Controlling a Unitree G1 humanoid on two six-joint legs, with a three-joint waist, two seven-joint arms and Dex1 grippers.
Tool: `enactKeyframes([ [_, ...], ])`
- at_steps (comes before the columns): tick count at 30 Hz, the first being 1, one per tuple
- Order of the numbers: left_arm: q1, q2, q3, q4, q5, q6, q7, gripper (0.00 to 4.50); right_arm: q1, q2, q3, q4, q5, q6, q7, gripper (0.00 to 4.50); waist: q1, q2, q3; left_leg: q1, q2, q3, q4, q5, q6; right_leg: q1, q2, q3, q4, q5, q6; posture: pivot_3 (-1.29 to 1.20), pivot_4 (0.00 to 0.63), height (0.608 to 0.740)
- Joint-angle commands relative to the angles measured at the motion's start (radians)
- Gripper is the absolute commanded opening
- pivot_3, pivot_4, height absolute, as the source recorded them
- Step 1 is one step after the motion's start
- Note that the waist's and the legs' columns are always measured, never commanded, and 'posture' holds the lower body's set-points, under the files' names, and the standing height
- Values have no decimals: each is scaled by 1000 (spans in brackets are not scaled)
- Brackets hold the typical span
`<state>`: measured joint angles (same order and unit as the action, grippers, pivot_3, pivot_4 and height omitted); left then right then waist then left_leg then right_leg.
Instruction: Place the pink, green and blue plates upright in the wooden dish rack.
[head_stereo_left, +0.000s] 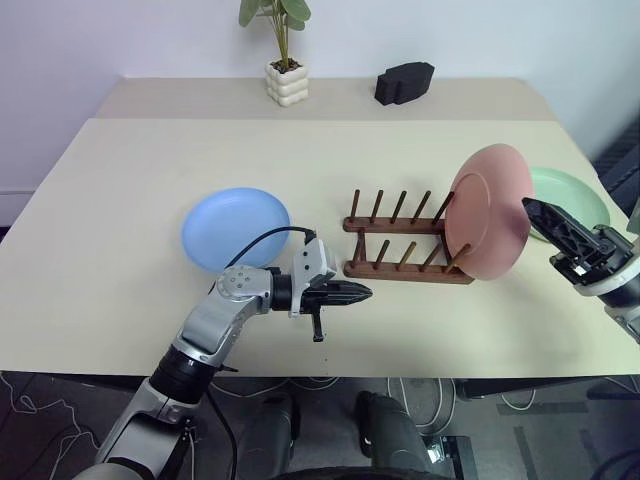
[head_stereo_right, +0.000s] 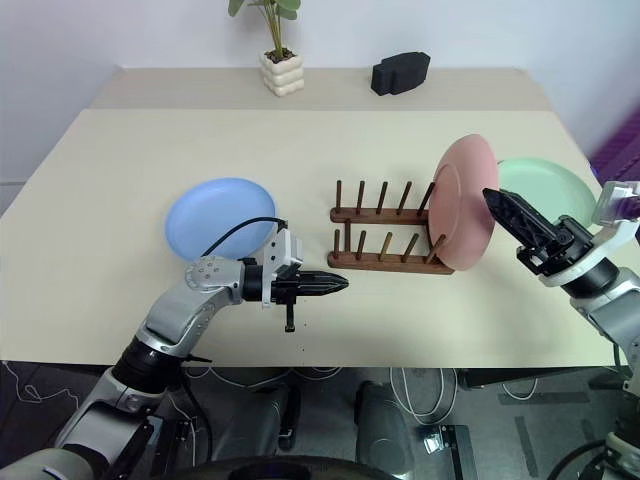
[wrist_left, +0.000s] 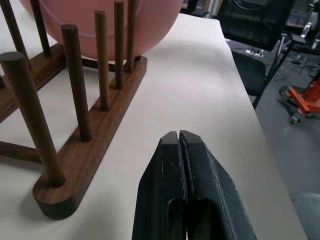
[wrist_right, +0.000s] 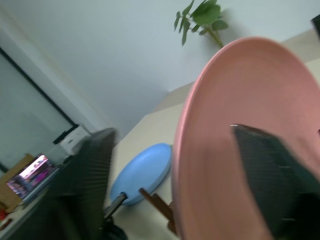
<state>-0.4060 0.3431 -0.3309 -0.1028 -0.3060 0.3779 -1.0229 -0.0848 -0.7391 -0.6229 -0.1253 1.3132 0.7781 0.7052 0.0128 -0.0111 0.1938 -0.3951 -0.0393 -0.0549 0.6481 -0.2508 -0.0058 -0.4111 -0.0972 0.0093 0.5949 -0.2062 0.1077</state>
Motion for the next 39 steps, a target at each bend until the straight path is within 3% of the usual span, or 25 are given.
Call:
enactKeyframes([
  [1,-2,2,20,-41,-16,-17,2,0,-33,-4,-53,-13,-109,-125,-3,4403,0,0,0,0,0,0,0,0,0,0,0,0,0,0,0,0,150,736],
  [9,6,8,26,-53,-20,-9,11,0,34,-75,-209,15,-343,-294,-45,4403,1,0,0,-1,0,0,0,0,0,0,0,0,0,0,0,0,150,736],
  [14,1,5,26,-47,-19,-13,14,0,108,-150,-65,166,-681,-445,-48,4403,-3,1,0,1,0,1,0,0,0,0,0,0,0,0,0,0,150,736],
  [18,-6,-1,20,-40,-15,-20,12,0,34,-182,109,349,-913,-606,-54,4403,-17,3,-1,2,0,4,-1,0,0,0,0,2,1,0,0,0,150,736],
  [29,11,16,36,-67,-16,-7,35,0,-393,-205,492,1006,-1340,-974,-91,4403,-28,3,-1,3,0,9,-1,0,0,0,0,3,1,0,0,0,150,736],
  [34,17,30,44,-86,-22,0,38,0,-530,-181,573,1209,-1424,-1072,-119,4403,-28,2,0,3,0,9,-1,0,0,1,0,4,1,0,0,0,150,736],
  [37,28,35,49,-100,-23,8,44,0,-576,-170,600,1281,-1454,-1093,-131,3570,-27,2,0,4,-1,9,0,0,0,2,0,4,1,0,0,0,150,736],
  [39,37,38,51,-111,-24,14,51,0,-586,-169,609,1304,-1463,-1107,-137,2547,-27,2,0,4,-1,9,0,0,0,2,0,4,1,0,0,0,150,736],
])
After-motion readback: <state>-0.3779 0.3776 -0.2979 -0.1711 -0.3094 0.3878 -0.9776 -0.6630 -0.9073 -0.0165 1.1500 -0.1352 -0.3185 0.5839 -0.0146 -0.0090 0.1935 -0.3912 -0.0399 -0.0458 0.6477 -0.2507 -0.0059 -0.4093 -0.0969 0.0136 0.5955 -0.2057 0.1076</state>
